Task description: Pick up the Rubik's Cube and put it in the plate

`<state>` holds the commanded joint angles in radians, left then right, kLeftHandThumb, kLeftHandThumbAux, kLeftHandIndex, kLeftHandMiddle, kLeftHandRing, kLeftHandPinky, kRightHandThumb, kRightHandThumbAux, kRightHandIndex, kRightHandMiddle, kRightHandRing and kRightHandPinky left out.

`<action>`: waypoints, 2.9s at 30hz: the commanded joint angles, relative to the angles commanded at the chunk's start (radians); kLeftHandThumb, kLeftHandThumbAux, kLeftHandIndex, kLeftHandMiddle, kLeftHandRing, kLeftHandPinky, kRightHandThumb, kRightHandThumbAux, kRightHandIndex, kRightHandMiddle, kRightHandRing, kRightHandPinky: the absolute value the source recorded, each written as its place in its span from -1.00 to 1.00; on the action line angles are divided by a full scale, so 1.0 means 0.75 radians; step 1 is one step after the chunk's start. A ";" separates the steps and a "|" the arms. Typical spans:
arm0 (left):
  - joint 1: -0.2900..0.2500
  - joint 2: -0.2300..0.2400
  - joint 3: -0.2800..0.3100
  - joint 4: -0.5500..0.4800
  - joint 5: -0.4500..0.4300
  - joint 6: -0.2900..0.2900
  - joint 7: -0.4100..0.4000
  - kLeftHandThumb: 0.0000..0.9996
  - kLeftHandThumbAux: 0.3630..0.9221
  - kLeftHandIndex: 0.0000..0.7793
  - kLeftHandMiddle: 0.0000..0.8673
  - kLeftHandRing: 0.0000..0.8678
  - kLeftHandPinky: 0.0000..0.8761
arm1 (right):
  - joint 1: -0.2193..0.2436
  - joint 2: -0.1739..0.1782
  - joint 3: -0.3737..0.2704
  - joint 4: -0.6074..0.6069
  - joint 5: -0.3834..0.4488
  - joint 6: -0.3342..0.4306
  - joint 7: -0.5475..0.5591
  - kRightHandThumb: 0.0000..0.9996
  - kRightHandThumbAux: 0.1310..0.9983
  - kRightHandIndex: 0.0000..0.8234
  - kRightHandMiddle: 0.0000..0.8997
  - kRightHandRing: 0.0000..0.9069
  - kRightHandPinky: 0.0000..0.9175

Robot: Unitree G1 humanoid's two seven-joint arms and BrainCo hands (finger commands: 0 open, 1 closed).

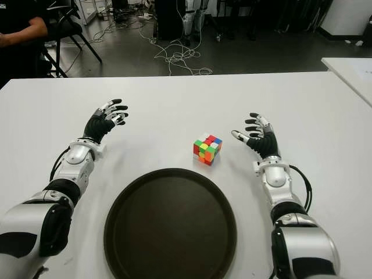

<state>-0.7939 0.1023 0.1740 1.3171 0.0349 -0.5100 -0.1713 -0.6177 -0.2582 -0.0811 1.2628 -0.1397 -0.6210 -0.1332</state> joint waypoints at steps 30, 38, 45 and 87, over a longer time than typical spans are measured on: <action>-0.002 0.000 0.002 0.001 -0.001 0.011 -0.006 -0.82 0.27 -0.56 -0.42 -0.41 -0.35 | 0.001 0.005 -0.023 0.003 0.029 -0.016 0.041 -0.71 0.25 -0.50 -0.35 -0.33 -0.31; 0.000 -0.004 0.005 -0.001 -0.004 0.009 -0.003 -0.82 0.25 -0.56 -0.41 -0.41 -0.35 | 0.001 0.003 -0.023 0.003 0.026 -0.007 0.030 -0.74 0.25 -0.50 -0.34 -0.33 -0.33; -0.001 -0.007 0.006 -0.001 -0.005 0.008 -0.001 -0.82 0.23 -0.56 -0.41 -0.41 -0.36 | -0.004 -0.003 -0.023 -0.002 0.023 -0.013 0.013 -0.74 0.28 -0.50 -0.35 -0.34 -0.32; 0.005 0.004 -0.006 -0.001 0.008 0.010 0.017 -0.87 0.25 -0.53 -0.40 -0.42 -0.38 | -0.169 -0.115 0.574 -0.283 -0.821 -0.215 -1.022 -1.00 0.57 -0.64 -0.53 -0.48 -0.41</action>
<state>-0.7903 0.1055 0.1697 1.3161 0.0406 -0.5027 -0.1587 -0.7441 -0.3442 0.3491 1.0508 -0.7557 -0.7820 -0.8999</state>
